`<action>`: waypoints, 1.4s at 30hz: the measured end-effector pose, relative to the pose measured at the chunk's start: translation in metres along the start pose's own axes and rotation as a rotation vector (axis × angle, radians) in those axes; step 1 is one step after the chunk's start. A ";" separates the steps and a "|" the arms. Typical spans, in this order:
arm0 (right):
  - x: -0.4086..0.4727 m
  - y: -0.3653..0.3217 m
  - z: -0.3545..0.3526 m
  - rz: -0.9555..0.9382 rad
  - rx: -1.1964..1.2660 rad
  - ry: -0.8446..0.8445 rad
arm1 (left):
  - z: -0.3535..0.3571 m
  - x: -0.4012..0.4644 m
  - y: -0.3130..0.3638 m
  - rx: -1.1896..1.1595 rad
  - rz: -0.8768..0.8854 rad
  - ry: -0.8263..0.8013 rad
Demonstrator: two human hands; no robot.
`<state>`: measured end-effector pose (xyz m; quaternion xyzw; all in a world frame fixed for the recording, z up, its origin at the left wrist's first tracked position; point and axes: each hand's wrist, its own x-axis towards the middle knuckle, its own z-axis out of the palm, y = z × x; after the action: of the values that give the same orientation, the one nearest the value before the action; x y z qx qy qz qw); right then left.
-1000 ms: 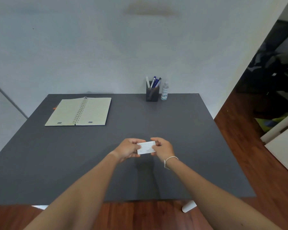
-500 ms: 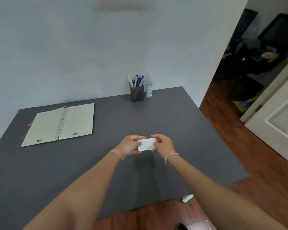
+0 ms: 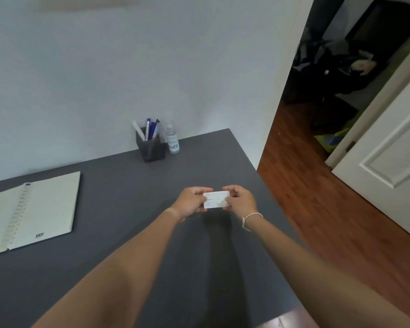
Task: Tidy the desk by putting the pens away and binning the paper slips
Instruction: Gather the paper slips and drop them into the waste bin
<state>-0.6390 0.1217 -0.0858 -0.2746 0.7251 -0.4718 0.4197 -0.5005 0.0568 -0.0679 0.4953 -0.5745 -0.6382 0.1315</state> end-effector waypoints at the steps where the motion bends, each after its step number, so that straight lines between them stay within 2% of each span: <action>1: 0.013 -0.001 -0.011 0.005 -0.006 0.005 | 0.008 0.012 0.007 0.003 -0.001 0.007; 5: 0.065 -0.005 -0.053 0.028 -0.031 0.019 | 0.038 0.059 0.034 0.022 0.000 0.058; 9: 0.126 -0.006 -0.082 0.095 0.093 0.079 | 0.062 0.104 0.053 0.098 0.015 0.129; 14: 0.185 -0.006 -0.115 0.167 0.287 0.200 | 0.085 0.150 0.058 0.450 0.174 0.208; 18: 0.228 0.016 -0.120 0.264 0.400 0.275 | 0.096 0.166 0.053 0.831 0.333 0.160; 23: 0.251 0.053 -0.113 0.388 0.433 0.304 | 0.101 0.180 0.037 1.044 0.384 0.121; 30: 0.282 0.121 -0.084 0.554 0.243 0.224 | 0.102 0.186 0.022 1.113 0.462 0.191; 42: 0.302 0.168 -0.051 0.685 0.330 0.290 | 0.101 0.189 0.019 1.089 0.482 0.220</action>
<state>-0.8335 -0.0274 -0.3347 0.1231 0.7409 -0.4485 0.4845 -0.6774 -0.0275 -0.1574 0.4105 -0.8976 -0.1496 0.0583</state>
